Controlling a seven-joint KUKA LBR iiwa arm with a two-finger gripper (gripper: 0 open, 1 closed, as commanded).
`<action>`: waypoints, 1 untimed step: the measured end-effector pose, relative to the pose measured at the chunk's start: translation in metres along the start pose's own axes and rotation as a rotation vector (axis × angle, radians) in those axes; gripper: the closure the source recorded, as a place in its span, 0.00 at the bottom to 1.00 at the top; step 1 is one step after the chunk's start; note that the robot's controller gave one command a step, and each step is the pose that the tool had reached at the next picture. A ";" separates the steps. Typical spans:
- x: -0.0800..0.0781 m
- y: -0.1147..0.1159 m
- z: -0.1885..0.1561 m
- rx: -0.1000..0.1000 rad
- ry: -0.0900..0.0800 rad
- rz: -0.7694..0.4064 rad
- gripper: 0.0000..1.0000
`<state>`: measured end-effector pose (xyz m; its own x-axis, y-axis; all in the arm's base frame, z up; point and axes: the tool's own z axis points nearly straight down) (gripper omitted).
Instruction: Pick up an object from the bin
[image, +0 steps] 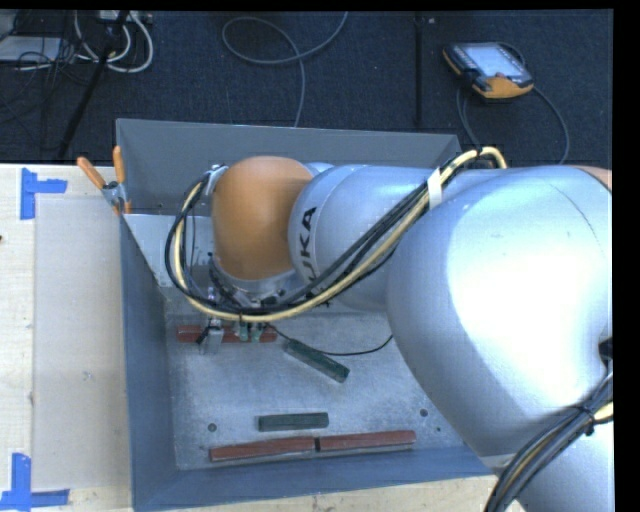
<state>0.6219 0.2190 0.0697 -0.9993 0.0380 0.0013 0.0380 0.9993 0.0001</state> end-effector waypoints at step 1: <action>0.000 0.000 0.000 0.000 0.000 0.001 1.00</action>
Offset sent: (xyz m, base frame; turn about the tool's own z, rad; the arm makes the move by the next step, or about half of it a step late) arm -0.0222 -0.0084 0.2222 -0.2812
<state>0.6219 0.2190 0.0697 -0.9992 0.0388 0.0014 0.0388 0.9992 0.0003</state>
